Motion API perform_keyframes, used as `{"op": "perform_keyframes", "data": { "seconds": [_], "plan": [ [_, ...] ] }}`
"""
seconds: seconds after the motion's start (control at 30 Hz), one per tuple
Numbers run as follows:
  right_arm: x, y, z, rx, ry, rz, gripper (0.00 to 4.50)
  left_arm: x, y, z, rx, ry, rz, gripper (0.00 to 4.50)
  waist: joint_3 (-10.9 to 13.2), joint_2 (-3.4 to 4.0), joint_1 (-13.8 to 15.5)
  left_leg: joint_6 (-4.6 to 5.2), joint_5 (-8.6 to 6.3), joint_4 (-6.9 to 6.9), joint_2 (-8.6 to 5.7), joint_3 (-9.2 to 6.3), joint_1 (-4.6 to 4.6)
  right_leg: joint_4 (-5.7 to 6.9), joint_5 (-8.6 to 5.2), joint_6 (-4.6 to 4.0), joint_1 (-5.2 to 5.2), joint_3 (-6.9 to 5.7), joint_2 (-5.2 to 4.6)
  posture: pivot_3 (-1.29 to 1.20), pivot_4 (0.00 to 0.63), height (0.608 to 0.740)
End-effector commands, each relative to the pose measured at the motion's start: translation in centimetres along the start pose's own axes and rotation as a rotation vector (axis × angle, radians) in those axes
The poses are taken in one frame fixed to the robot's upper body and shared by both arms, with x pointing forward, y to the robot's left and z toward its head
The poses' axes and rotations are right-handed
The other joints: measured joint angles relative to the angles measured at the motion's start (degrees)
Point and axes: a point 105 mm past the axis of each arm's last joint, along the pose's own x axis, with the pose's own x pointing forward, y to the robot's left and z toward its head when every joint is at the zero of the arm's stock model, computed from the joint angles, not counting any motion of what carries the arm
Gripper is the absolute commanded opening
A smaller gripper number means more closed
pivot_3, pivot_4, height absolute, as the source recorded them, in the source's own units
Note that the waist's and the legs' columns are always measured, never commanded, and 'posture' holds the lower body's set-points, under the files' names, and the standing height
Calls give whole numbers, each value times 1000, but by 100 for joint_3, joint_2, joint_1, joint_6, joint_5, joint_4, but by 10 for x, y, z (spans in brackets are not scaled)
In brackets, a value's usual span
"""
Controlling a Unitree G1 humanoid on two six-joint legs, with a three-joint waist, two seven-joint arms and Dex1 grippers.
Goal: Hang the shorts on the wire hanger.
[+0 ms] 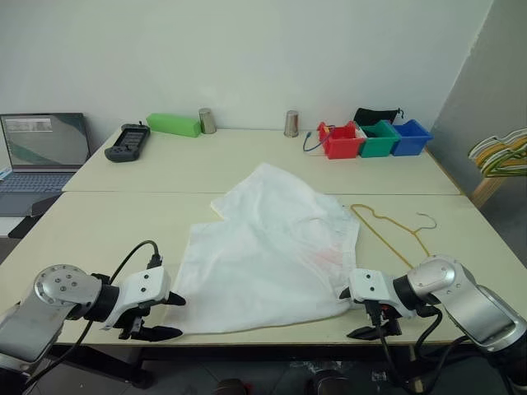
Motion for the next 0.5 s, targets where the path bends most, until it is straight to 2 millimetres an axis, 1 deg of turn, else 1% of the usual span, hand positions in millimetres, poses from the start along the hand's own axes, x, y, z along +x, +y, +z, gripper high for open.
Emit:
{"op": "perform_keyframes", "data": {
  "seconds": [0.03, 0.07, 0.1, 0.17, 0.23, 0.27, 0.37, 0.4, 0.43, 0.5],
  "plan": [
    [-27, -12, 26, -44, -57, -103, 4500, -18, -3, 27, 57, -29, -59, 4044, 0, -1, -9, 0, 0, 0, 1, 0, 0, 1, 0, 0, 0, 0, 0, -31, 0, 740],
    [-33, -18, 31, -40, -68, -152, 4500, -25, -3, 39, 53, -60, -75, 4307, 0, -1, -16, 0, 0, 1, 4, 0, 0, 1, 0, 0, 0, 0, 4, -44, 0, 740],
    [-36, -21, 33, -36, -75, -184, 4500, -29, -3, 46, 49, -80, -86, 4459, 0, -1, -39, -1, 0, 1, 5, 0, 0, 2, 0, 0, 0, 0, 5, -44, 0, 740],
    [-46, -27, 37, -6, -90, -244, 4500, -38, 0, 67, 31, -151, -93, 4483, 0, -2, -55, -2, -1, 2, 7, -1, 0, 2, 0, 0, 0, 0, 7, -76, 0, 740],
    [-58, -37, 35, 78, -99, -331, 4500, -44, 12, 91, 41, -238, -59, 4483, -2, -5, -71, -3, -2, 3, 7, -1, -2, 0, 0, 0, 0, 0, 7, -96, 0, 740],
    [-62, -40, 33, 111, -99, -361, 4500, -46, 16, 100, 46, -266, -44, 4483, -3, -6, -73, -3, -2, 3, 6, -2, -2, 1, 0, 0, 1, -1, 8, -107, 0, 740],
    [-89, -65, 2, 308, -64, -593, 4500, -39, 53, 157, 122, -495, 127, 4483, -16, 6, -128, -3, -2, 7, 3, -5, -7, -5, 1, 2, 6, 5, 12, -155, 0, 740],
    [-98, -72, -9, 370, -55, -668, 4500, -33, 61, 173, 135, -540, 162, 4483, -18, 5, -137, -3, -2, 16, -1, -9, -15, -3, 14, 25, 7, 7, 13, -185, 1, 740],
    [-104, -76, -15, 405, -52, -710, 4500, -29, 65, 181, 138, -559, 179, 4483, -21, 2, -185, -3, -2, 30, -2, -17, -25, -1, 19, 34, 8, 7, 18, -185, 1, 740],
    [-117, -85, -35, 492, -22, -814, 4500, -11, 69, 192, 217, -546, 210, 4483, -28, 8, -326, 34, -24, 79, 2, -33, -48, 4, 28, 30, 10, 16, 34, -223, 1, 740]
  ]
}}
